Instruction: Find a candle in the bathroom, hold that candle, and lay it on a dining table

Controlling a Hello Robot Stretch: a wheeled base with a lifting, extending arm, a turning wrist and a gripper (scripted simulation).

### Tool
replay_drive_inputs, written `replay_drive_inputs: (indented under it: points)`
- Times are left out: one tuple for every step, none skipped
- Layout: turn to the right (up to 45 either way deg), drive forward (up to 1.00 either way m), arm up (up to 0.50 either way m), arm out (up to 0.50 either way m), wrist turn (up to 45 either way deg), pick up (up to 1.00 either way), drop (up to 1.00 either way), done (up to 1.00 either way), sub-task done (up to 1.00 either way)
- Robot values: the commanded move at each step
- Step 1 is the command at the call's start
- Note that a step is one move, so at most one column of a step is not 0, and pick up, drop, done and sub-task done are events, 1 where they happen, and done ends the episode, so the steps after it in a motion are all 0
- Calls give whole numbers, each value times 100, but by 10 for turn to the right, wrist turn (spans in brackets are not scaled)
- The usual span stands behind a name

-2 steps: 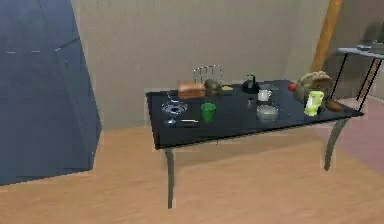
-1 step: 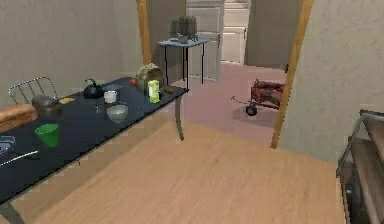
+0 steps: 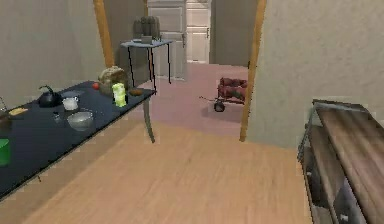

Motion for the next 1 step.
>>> replay_drive_inputs:
  points:
    - [0, 100, 0, 0, 0, 0, 0, 0, 0]
